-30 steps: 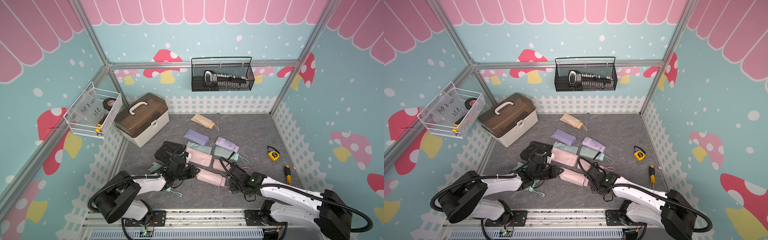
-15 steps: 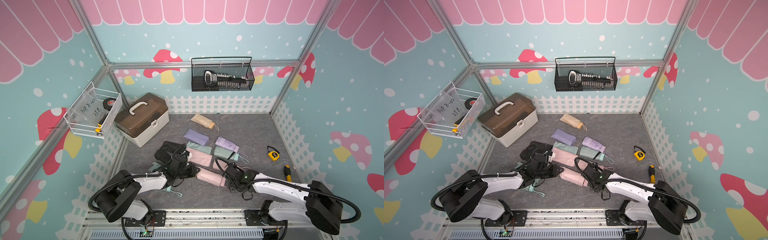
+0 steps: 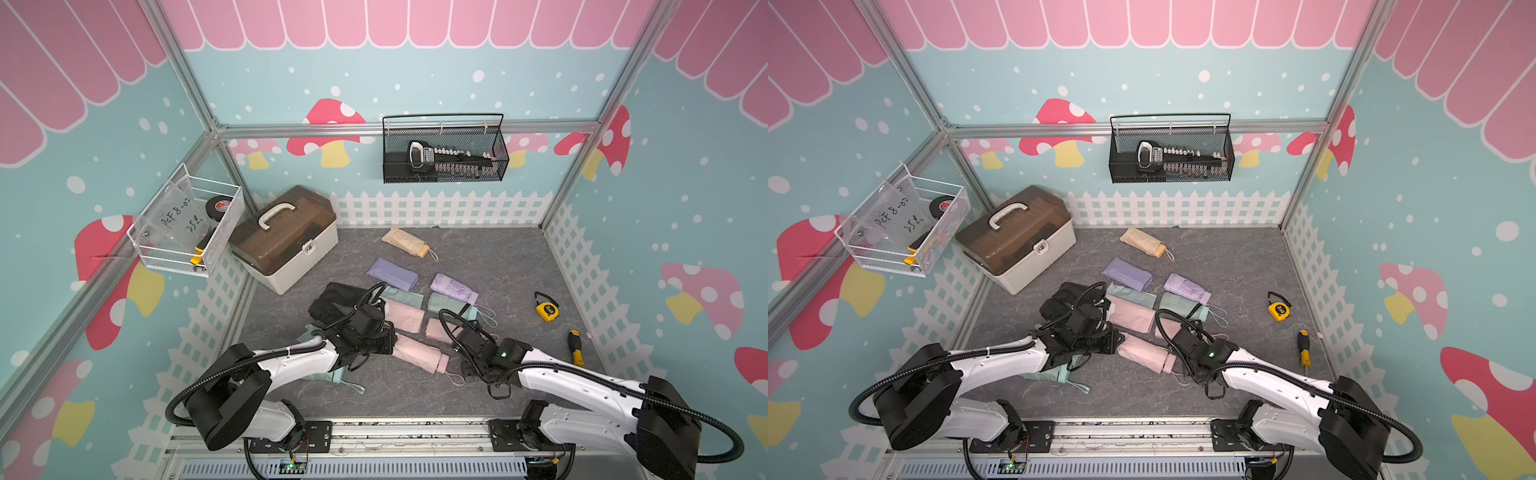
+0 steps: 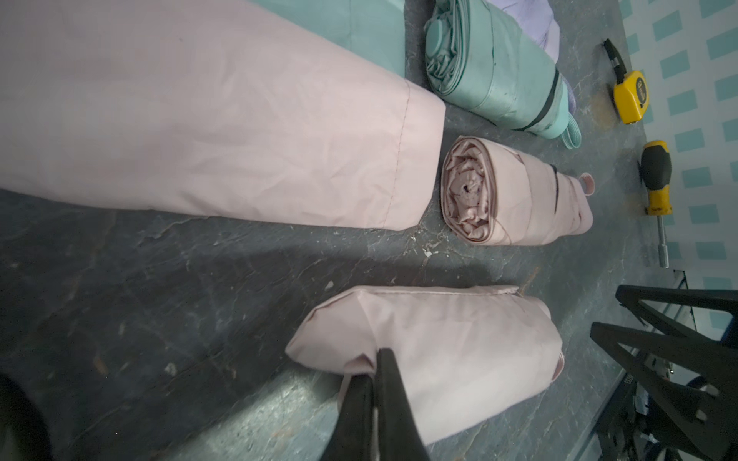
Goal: Take umbrellas out of sleeves
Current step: Take out the umbrella from the umbrella sleeve.
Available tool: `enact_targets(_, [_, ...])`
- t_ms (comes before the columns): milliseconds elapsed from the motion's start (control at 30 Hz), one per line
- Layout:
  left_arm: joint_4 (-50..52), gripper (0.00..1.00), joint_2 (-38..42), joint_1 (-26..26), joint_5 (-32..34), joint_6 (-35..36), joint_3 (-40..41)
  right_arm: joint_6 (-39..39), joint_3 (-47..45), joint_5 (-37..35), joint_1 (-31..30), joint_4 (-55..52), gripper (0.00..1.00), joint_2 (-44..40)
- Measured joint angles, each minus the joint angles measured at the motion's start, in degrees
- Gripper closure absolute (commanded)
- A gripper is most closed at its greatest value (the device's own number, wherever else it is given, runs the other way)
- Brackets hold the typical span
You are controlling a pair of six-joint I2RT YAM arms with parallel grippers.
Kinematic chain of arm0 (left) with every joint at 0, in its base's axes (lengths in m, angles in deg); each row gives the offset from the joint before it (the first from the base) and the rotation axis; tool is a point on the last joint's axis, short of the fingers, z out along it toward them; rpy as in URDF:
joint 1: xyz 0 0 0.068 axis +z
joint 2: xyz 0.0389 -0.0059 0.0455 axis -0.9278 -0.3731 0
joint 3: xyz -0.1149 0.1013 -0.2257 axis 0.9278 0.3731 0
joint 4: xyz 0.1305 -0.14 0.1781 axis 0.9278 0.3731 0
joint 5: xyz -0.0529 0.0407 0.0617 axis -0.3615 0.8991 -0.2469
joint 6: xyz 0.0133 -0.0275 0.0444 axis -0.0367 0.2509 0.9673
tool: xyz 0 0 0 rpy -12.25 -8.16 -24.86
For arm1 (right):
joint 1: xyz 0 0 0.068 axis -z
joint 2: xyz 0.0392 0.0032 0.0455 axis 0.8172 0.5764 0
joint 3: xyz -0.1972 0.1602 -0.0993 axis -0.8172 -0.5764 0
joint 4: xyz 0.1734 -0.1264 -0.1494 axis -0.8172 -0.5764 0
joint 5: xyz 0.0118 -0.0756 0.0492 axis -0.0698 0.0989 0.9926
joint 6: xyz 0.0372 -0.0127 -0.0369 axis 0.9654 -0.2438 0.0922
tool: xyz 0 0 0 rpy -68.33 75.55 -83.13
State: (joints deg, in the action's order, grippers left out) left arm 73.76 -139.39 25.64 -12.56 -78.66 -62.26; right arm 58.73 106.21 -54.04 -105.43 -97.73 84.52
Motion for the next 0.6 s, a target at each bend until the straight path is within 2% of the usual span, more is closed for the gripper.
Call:
enact_targets(133, [-0.1, 1.00, -0.4, 0.0, 0.0, 0.1, 0.0, -1.0, -0.1, 3.0, 0.0, 1.9, 0.48, 2.3])
enact_targets(333, [-0.4, 1.00, -1.2, 0.0, 0.0, 0.1, 0.0, -1.4, 0.0, 4.9, 0.0, 2.8, 0.48, 10.8])
enact_targets(600, [-0.4, 1.00, -1.2, 0.0, 0.0, 0.2, 0.0, 0.9, 1.9, 1.9, 0.0, 0.8, 0.49, 13.1])
